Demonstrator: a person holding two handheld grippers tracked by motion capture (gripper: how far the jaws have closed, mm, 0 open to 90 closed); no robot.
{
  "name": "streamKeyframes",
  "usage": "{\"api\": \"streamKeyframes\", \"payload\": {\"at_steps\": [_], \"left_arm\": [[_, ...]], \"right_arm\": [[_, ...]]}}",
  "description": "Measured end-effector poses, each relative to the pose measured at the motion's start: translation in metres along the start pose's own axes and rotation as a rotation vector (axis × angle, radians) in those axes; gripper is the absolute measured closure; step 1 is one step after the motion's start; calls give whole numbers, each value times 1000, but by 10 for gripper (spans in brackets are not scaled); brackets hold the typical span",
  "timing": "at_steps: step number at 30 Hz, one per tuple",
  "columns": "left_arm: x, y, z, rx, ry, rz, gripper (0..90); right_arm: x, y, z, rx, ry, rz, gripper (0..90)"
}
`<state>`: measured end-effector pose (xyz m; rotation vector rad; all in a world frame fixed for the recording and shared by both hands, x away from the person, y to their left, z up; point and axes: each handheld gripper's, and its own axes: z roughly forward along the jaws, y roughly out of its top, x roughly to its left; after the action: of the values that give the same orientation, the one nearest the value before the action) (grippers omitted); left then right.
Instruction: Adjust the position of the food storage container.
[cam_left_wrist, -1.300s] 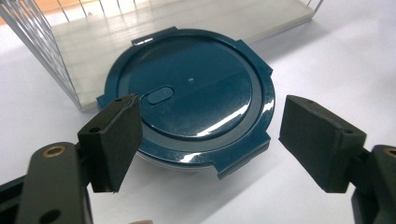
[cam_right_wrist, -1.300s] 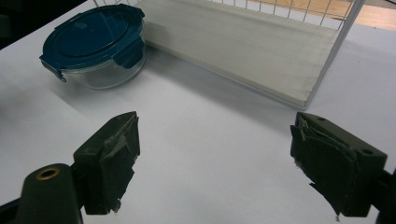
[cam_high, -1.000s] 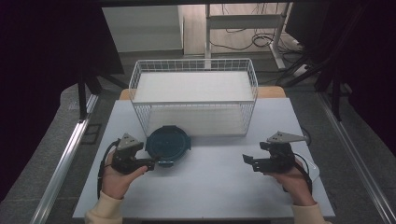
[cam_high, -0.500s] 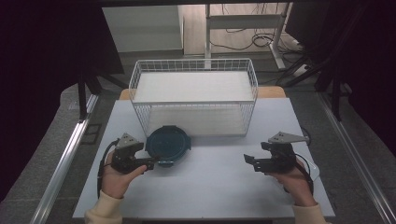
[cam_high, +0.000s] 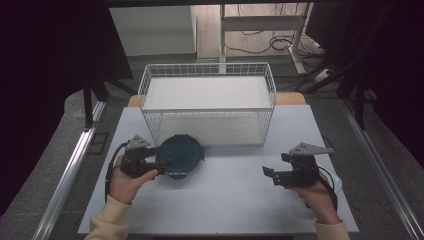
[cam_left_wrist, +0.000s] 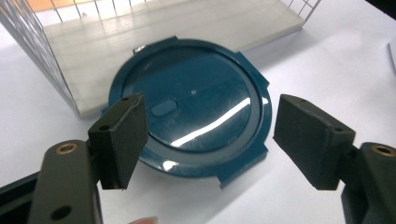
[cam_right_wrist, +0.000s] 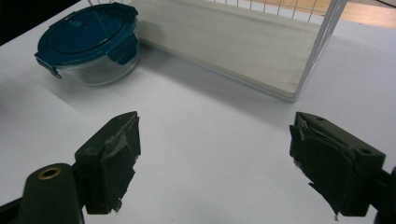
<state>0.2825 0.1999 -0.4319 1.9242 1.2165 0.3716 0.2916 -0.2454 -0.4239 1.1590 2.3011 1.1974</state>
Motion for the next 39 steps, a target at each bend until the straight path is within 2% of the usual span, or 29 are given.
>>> {"api": "streamKeyframes", "payload": {"at_steps": [7, 15, 21, 34, 39], "left_arm": [[19, 15, 8, 24, -10, -37, 330], [35, 24, 13, 48, -6, -36, 446], [48, 29, 23, 73, -6, -55, 525], [69, 31, 49, 121, -14, -83, 852], [73, 33, 57, 107, -3, -97, 900]], "right_arm": [[0, -1, 1, 7, -10, -8, 160], [0, -3, 3, 12, -13, -5, 160], [1, -2, 3, 16, -19, -18, 160], [1, -2, 2, 13, -27, -16, 160], [1, -3, 3, 14, -31, -17, 160]]}}
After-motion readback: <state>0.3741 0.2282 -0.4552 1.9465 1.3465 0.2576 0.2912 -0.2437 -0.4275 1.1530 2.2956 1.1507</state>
